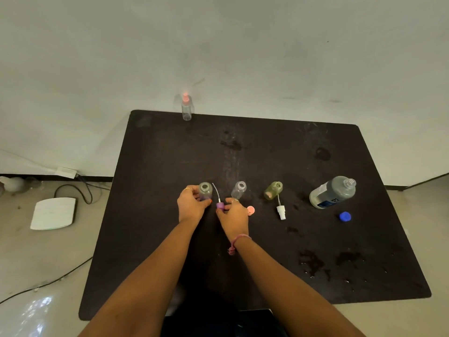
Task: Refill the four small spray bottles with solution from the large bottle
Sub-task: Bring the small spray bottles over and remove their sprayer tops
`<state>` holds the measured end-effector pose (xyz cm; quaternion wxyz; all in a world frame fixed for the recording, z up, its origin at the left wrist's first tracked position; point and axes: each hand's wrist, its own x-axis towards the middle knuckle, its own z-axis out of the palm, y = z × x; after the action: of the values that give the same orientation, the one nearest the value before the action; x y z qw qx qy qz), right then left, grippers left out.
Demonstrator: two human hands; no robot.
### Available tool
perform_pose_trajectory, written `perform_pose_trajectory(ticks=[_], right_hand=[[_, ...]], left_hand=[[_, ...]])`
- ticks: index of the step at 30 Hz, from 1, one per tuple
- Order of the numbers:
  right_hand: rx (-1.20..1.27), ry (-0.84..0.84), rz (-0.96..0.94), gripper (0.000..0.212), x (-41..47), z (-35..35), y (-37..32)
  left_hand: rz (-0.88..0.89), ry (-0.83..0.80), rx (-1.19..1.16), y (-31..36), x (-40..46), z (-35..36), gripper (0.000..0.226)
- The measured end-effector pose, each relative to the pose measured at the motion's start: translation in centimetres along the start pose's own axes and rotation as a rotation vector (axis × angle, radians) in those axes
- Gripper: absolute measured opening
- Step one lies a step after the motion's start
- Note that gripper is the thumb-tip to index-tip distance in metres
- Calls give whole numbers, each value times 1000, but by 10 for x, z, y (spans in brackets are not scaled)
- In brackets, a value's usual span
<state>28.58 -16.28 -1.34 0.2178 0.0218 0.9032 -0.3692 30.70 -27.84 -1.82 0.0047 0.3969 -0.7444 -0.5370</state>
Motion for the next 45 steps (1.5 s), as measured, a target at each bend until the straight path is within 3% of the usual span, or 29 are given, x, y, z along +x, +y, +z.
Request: perform_pose_trajectory(ticks=[4, 9, 16, 26, 35, 45], right_hand=[[-24, 4, 24, 41, 2, 2, -1], [-40, 3, 21, 19, 0, -1, 0], [-42, -3, 3, 14, -3, -1, 5], [-61, -132, 40, 53, -6, -23, 7], [-81, -81, -263, 31, -4, -81, -45], [-72, -17, -539, 24, 88, -80, -143]], left_hand=[[33, -17, 27, -2, 8, 6, 41], [63, 16, 50, -8, 14, 11, 40], [64, 17, 52, -9, 13, 12, 47], [16, -45, 51, -14, 8, -11, 66], [35, 102, -70, 6, 20, -67, 45], [132, 293, -253, 54, 63, -101, 32]])
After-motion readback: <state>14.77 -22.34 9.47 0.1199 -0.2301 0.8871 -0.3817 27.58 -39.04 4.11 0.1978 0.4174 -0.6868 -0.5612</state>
